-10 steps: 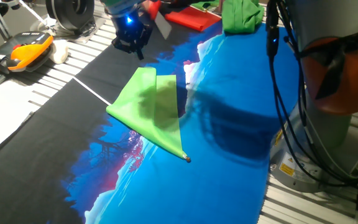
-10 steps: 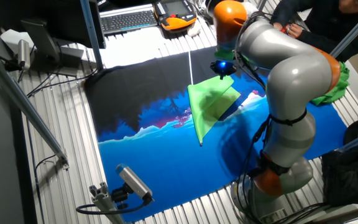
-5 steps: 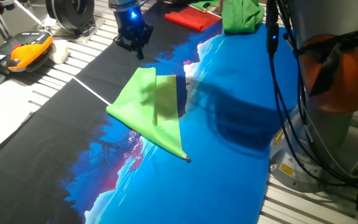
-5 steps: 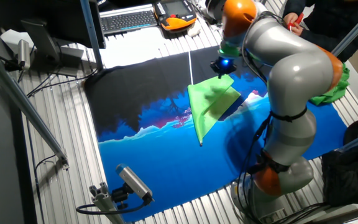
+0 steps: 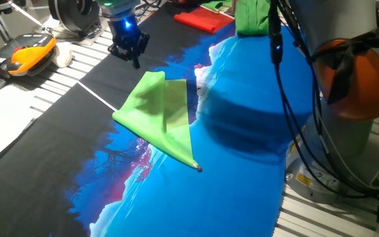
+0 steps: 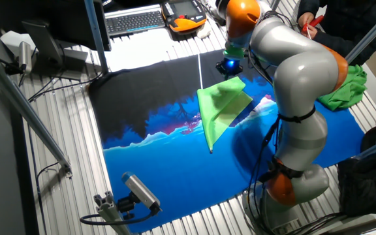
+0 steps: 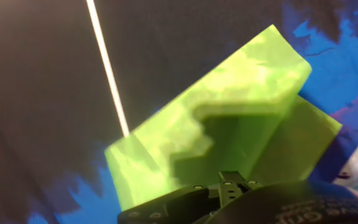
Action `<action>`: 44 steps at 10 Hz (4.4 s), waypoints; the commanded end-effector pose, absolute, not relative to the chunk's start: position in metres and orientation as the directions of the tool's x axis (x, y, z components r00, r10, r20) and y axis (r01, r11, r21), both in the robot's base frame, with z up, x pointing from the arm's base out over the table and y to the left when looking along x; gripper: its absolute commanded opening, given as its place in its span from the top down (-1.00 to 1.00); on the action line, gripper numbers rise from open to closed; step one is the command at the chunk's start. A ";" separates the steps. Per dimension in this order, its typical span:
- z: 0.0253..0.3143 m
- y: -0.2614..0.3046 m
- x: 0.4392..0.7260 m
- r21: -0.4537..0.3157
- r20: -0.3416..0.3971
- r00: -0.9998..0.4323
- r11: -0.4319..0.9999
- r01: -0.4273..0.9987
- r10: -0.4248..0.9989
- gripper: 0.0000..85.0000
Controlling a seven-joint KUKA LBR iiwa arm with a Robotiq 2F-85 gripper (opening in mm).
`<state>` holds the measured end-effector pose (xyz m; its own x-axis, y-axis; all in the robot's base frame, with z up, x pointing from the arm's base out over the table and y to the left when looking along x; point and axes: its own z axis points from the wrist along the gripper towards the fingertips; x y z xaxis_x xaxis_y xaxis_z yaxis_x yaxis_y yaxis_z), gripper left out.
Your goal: Wave the flag
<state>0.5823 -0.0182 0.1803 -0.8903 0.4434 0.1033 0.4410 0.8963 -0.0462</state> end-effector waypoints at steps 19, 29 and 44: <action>0.180 -0.018 0.582 -0.023 0.046 -0.976 0.977 0.213 0.214 1.00; 0.127 0.024 0.684 -0.025 0.009 -0.952 0.951 0.307 0.307 0.60; 0.038 0.054 0.685 -0.025 -0.039 -0.944 0.944 0.330 0.329 0.20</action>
